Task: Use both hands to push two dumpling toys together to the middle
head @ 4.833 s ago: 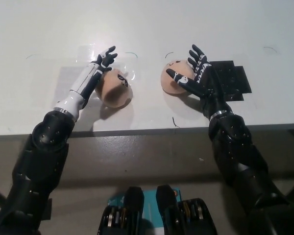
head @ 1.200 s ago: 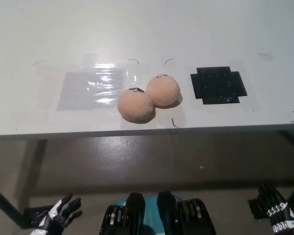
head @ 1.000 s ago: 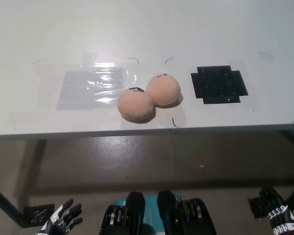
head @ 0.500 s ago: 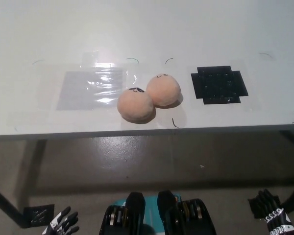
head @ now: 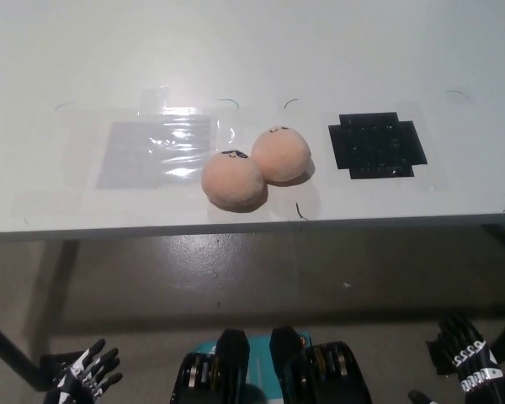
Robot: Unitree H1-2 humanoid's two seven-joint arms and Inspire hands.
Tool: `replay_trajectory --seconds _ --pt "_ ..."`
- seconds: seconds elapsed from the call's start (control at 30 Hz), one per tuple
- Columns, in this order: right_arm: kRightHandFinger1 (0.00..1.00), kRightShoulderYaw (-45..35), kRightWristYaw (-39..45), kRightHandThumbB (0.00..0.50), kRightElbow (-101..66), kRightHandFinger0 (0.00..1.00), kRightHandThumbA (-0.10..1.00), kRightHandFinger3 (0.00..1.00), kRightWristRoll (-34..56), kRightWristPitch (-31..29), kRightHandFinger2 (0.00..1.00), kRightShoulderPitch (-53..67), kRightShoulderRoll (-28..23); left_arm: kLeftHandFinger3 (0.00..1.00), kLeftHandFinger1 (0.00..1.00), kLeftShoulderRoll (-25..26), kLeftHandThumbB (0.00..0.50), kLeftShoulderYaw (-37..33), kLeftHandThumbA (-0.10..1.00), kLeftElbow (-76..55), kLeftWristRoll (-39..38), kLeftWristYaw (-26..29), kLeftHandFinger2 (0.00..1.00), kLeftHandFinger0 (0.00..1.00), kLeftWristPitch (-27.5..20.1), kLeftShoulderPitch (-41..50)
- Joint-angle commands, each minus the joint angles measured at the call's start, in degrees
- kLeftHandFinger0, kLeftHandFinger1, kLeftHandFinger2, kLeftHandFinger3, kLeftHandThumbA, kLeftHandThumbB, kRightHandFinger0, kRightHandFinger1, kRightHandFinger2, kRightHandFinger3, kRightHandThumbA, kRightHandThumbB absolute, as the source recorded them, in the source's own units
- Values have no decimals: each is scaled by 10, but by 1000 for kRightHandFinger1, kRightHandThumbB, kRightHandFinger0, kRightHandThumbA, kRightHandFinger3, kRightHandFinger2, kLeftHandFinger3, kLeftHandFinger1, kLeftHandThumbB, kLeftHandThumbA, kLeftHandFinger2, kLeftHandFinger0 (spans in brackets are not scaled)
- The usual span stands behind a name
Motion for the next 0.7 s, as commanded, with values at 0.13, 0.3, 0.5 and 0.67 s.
replay_trajectory --seconds 0.13,0.3,0.5,0.67 --pt "1000 -25 0 332 -10 1000 1000 1000 47 29 1000 -15 7 1000 1000 10 357 17 1000 0 -8 -11 1000 1000 -17 -5" --pt "1000 -30 -1 346 -12 1000 1000 1000 46 40 1000 -17 11 1000 1000 8 349 19 1000 2 -16 -18 1000 1000 -14 -8" --pt "1000 -31 2 334 -8 1000 1000 1000 44 34 1000 -18 13 1000 1000 9 357 23 1000 2 -12 -16 1000 1000 -9 -8" --pt "1000 -31 2 325 -8 1000 1000 1000 39 32 1000 -17 14 1000 1000 7 359 25 1000 3 -9 -14 1000 1000 -5 -8"
